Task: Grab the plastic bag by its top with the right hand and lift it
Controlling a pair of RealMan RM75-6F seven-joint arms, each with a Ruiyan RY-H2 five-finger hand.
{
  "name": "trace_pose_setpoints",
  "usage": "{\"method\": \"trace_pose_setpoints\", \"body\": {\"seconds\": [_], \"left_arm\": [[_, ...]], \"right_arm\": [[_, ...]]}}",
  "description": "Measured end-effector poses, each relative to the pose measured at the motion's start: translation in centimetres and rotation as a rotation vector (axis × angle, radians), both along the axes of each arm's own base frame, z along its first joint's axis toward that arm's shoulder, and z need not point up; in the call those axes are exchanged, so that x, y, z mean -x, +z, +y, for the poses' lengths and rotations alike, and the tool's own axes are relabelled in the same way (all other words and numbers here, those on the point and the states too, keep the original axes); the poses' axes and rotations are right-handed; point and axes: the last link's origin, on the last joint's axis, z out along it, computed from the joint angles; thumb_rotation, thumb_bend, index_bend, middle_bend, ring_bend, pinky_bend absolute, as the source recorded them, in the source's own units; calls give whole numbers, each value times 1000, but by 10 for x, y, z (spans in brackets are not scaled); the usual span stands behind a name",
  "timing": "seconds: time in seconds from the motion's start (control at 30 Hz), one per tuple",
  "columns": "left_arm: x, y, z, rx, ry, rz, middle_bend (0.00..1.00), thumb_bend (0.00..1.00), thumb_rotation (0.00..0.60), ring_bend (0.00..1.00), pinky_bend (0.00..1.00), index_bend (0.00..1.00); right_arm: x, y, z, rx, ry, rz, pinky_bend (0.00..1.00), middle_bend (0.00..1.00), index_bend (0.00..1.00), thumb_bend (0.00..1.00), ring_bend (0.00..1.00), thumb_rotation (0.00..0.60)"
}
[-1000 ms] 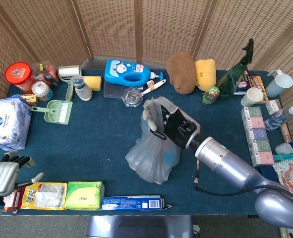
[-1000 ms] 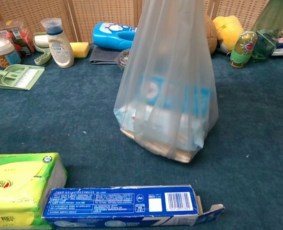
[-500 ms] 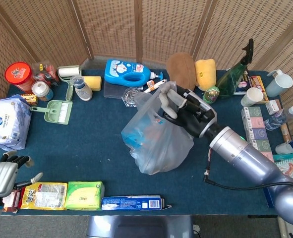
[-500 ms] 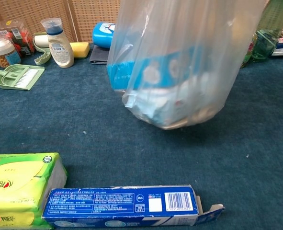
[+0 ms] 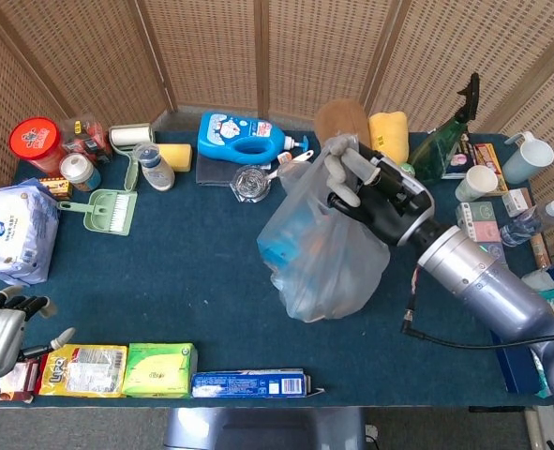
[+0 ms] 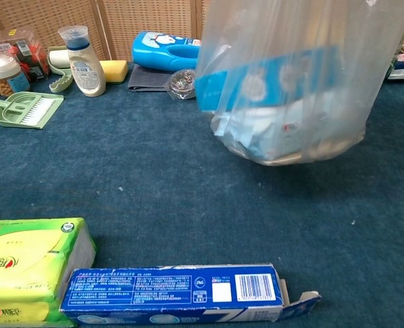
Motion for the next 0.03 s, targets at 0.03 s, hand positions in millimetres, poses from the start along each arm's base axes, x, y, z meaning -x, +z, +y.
{"method": "trace_pose_setpoints", "body": {"seconds": [0.03], "left_arm": [[0,0,0,1,0,0,506,153,0,436,187,463]], "right_arm": [[1,0,0,1,0,2,1000,676,564,624,828,600]]}}
